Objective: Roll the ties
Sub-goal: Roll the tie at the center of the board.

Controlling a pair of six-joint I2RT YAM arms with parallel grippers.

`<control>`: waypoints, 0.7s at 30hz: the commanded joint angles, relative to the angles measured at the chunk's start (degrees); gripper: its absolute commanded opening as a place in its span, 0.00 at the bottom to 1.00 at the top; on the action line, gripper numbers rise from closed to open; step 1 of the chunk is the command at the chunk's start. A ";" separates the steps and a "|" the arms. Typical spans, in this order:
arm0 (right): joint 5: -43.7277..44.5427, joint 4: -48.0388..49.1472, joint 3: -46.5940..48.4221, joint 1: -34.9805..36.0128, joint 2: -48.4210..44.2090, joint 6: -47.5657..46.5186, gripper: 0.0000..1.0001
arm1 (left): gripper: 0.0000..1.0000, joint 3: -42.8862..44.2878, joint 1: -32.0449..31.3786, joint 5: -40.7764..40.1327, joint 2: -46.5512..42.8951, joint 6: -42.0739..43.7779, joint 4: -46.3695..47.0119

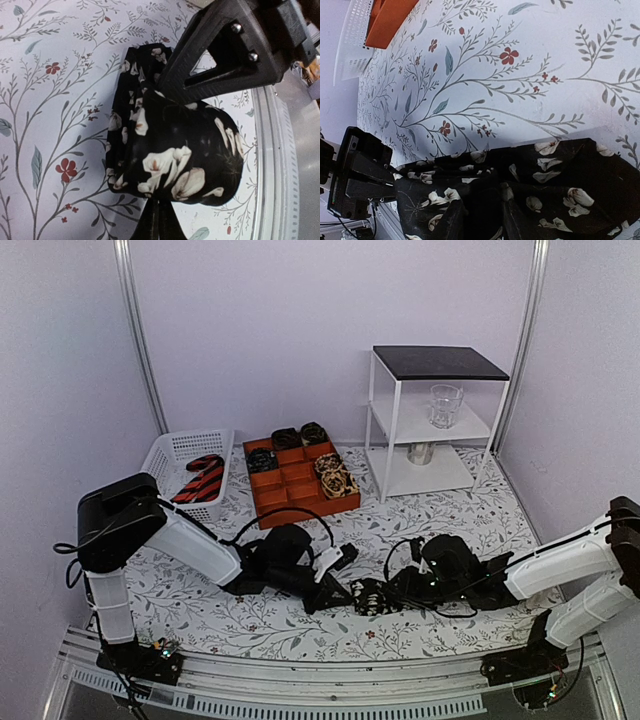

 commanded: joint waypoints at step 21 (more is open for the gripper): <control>3.72 -9.09 0.88 -1.27 -3.99 -4.45 0.10 | 0.00 7.09 0.19 3.46 0.74 -1.99 -0.61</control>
